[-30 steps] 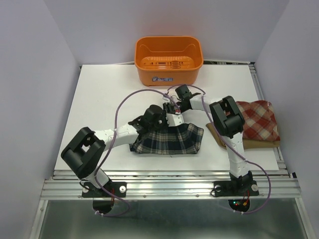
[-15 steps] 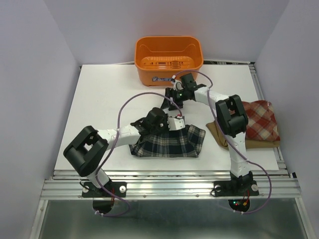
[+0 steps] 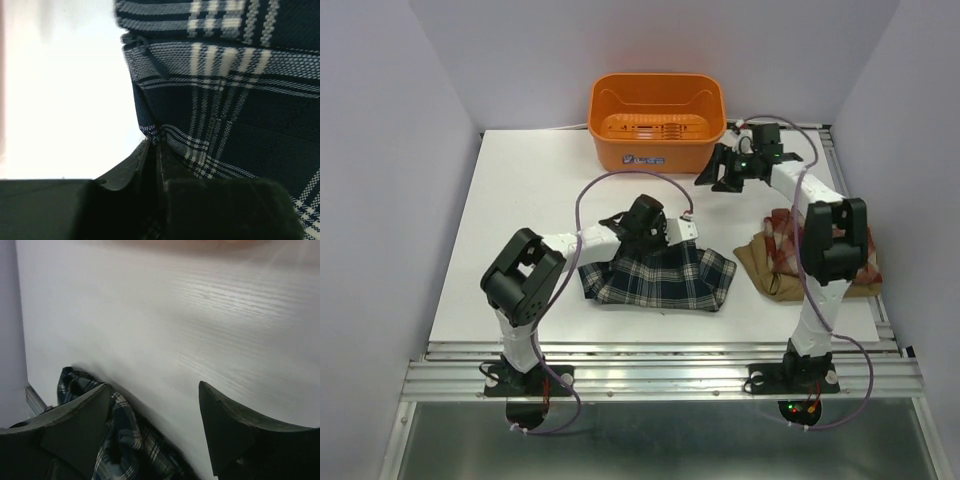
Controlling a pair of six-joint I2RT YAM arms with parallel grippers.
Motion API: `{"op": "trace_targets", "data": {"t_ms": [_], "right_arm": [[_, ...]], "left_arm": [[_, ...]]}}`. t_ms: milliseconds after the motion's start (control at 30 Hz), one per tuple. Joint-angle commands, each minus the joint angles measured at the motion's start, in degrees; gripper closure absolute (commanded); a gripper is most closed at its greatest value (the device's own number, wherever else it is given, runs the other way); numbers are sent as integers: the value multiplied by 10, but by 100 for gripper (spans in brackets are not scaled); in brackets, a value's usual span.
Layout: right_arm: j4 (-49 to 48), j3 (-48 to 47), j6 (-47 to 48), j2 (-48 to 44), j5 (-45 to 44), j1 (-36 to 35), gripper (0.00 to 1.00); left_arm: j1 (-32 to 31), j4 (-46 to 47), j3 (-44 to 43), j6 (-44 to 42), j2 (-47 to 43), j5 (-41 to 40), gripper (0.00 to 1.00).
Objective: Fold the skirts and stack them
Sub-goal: Fold the skirt
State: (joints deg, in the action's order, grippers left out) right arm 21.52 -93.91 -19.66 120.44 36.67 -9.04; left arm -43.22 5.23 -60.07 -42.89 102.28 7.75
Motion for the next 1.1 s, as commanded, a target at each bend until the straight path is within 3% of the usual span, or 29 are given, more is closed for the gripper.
{"op": "trace_targets", "data": {"t_ms": [0,33,200,400,533,733,767,867,1067], "right_arm": [[-17,28,28,-141,43,39,23],[-17,43,37,-158,50,45,23],[-8,86,62,-268,111,63,19],[-23,160,30,-336,173,63,29],[-113,254,-59,-390,207,45,35],[-198,336,-107,-381,203,-76,36],[-205,343,-110,-361,202,-88,36],[-201,362,-110,-321,202,-106,36],[-153,368,-41,-218,149,-106,37]], "left_arm": [[24,-91,-80,33,25,50,75],[30,-99,-91,46,28,61,68],[71,-144,-145,113,-1,84,50],[89,-156,-139,173,-113,119,47],[112,-124,-109,309,-194,134,39],[155,-43,-1,469,-257,352,39],[155,2,40,518,-256,364,40],[159,35,79,555,-221,376,41],[209,65,96,624,-81,382,47]]}}
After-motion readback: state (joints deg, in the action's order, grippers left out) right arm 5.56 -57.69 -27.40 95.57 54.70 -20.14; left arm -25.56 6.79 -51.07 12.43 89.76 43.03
